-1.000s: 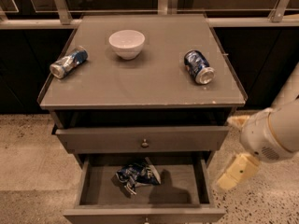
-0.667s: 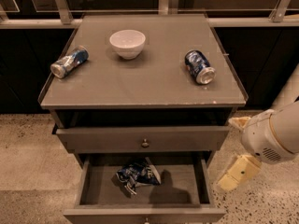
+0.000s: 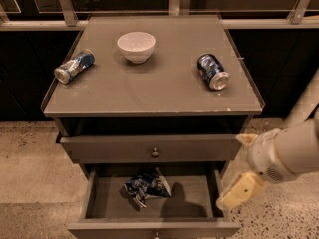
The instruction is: Pick blue chip bag from middle drawer and place on counter
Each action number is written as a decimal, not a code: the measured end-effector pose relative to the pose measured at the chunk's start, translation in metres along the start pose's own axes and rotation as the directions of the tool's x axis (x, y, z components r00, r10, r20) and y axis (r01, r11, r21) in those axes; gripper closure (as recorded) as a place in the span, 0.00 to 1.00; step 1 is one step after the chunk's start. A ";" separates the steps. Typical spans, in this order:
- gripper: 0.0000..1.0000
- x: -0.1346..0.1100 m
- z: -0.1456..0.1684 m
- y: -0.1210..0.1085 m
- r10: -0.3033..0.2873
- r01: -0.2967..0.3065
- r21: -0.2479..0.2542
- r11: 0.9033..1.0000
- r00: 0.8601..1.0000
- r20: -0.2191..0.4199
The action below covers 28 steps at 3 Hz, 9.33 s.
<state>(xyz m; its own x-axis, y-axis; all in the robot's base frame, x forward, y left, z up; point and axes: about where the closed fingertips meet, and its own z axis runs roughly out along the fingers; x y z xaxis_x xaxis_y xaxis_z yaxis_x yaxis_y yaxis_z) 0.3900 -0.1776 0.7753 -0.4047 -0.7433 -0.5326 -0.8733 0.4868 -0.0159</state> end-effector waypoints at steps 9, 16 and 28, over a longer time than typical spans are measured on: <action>0.00 0.030 0.217 0.017 0.076 -0.095 0.073 0.993 0.971 0.228; 0.00 0.001 0.378 0.022 0.102 -0.093 -0.046 0.995 0.958 0.269; 1.00 -0.065 0.318 0.070 0.003 0.046 -0.159 0.986 0.955 0.296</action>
Offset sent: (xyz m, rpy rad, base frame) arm 0.0096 0.0122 -0.0507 0.0530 0.0083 -0.0448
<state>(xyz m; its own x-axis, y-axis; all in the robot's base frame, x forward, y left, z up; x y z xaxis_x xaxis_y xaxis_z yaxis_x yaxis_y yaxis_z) 0.4412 0.0507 0.5397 -0.3086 -0.5729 -0.7593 -0.9231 0.3729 0.0938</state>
